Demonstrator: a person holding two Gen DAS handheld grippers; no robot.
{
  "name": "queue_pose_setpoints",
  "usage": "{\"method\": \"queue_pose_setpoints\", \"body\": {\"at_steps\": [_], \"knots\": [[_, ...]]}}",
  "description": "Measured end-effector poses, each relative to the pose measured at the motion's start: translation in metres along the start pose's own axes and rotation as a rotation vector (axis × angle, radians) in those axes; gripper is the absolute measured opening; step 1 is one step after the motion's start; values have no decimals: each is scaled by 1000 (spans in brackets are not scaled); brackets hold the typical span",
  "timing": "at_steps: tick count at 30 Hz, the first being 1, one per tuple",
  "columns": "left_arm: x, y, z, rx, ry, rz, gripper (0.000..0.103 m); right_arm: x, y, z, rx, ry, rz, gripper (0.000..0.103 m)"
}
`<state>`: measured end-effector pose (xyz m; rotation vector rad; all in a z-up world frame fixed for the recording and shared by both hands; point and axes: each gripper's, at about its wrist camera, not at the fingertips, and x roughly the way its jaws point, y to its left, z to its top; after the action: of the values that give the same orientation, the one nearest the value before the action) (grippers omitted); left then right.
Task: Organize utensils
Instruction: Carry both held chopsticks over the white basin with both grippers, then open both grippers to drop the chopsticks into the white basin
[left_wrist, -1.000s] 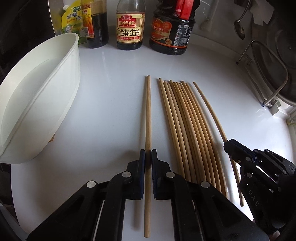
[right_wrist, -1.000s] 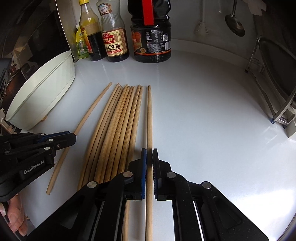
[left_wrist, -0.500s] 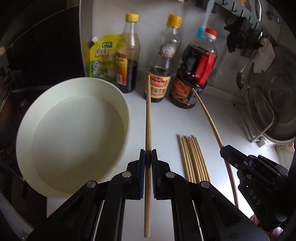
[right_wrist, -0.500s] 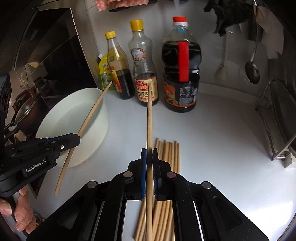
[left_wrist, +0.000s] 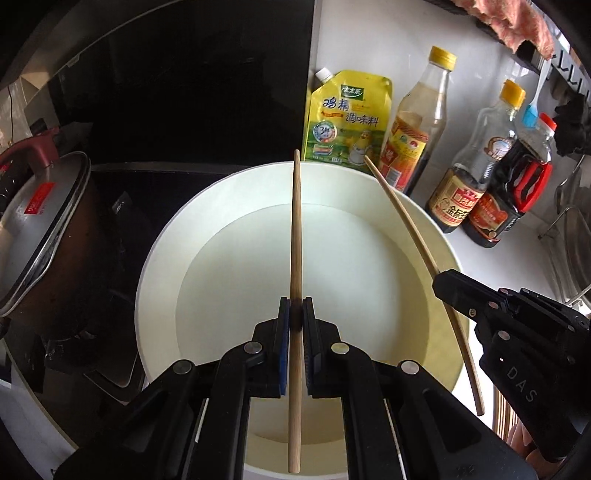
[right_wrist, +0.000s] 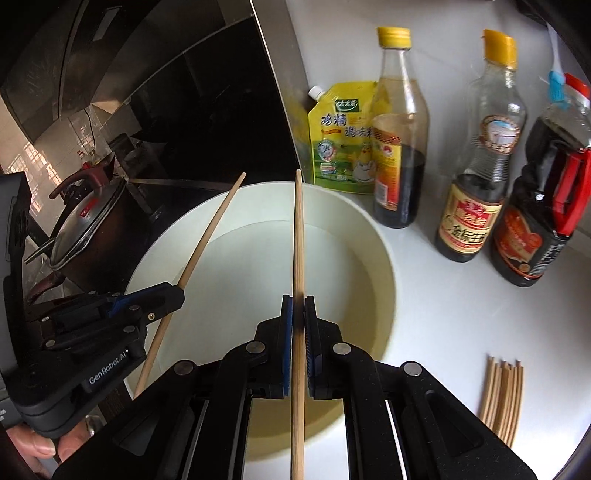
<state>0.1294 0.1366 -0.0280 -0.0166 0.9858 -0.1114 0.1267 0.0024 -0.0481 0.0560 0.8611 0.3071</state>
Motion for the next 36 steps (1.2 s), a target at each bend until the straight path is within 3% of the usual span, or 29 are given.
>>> {"method": "queue_pose_setpoints", "body": {"at_steps": [7,21,24,26,30,32,36], "knots": [[34,18,0,-16,68,-12,7,48,8,3,34,94,-17,6],[59,34,-8,-33,135,3,10,72,6,-2,51,173,-63,6],[54,37,-8,-45,121,10,33,68,6,-1,53,156,-70,16],[47,39,-7,-55,102,21,54,63,6,0,52,143,-77,17],[36,41,-5,-60,81,30,57,51,5,0,50,124,-86,21],[31,43,-6,-66,75,38,68,44,5,-1,48,118,-90,25],[16,44,-11,-77,54,57,69,28,7,-5,43,103,-85,32]]}}
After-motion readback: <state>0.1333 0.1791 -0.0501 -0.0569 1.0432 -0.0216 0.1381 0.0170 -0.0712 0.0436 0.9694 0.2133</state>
